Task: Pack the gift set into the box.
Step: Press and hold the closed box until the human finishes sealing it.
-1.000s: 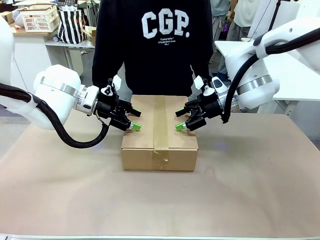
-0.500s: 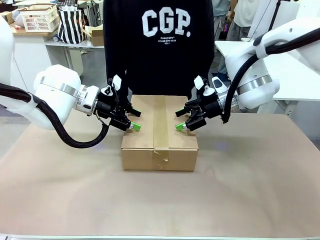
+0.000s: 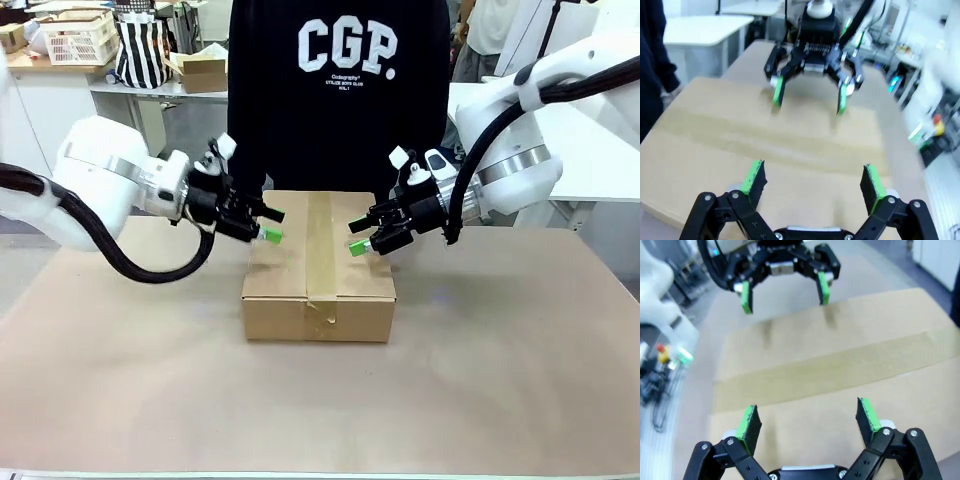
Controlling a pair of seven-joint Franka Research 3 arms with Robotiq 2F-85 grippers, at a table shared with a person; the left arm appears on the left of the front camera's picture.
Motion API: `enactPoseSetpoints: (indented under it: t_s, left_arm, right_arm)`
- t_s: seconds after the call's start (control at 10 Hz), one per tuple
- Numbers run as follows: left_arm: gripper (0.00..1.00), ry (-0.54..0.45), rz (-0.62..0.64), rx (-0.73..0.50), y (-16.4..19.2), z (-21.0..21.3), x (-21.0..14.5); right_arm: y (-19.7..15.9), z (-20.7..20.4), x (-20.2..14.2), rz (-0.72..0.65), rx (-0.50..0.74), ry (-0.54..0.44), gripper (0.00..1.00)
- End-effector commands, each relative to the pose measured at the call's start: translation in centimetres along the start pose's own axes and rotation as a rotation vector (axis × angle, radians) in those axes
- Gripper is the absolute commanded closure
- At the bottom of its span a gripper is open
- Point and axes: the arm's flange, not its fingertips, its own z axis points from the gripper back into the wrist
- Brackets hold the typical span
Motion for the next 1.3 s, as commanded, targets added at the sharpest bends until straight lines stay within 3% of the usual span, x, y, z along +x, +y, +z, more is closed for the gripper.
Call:
enactPoseSetpoints:
  t_s: [0.0,0.3,0.5,0.6,0.7,0.9,1.0,1.1,1.2]
  left_arm:
    - [0.0,-0.152,0.234,-0.021,-5.2,3.5,4.3]
    - [0.0,-0.147,0.658,-0.045,-11.3,5.9,6.2]
    - [0.0,-0.023,0.975,0.003,-15.2,8.5,4.3]
    - [0.0,-0.046,1.053,-0.007,-16.6,10.4,3.7]
    - [0.0,-0.1,1.148,0.035,-18.5,13.3,2.6]
    - [0.0,-0.205,1.159,0.09,-21.8,17.0,1.9]
    - [0.0,-0.285,1.082,0.105,-23.3,18.9,1.9]
    - [0.0,-0.33,0.926,0.022,-23.9,20.3,1.9]
    - [0.0,-0.212,1.153,0.1,-16.8,19.4,4.3]
  right_arm:
    - [5.8,4.2,2.2,-0.218,0.071,-0.041,0.0]
    - [13.8,8.3,2.0,-0.415,0.176,-0.049,0.0]
    - [18.4,13.6,-0.6,-0.524,0.138,-0.144,0.0]
    - [19.7,16.8,-2.2,-0.593,0.148,-0.198,0.0]
    - [20.1,21.6,-4.2,-0.666,0.153,-0.328,0.0]
    - [19.8,26.8,-7.3,-0.752,0.114,-0.484,0.0]
    - [19.3,28.0,-8.6,-0.762,0.062,-0.514,0.0]
    - [18.1,27.6,-9.5,-0.727,0.025,-0.462,0.0]
    - [18.3,29.2,-7.1,-0.733,0.08,-0.476,0.0]
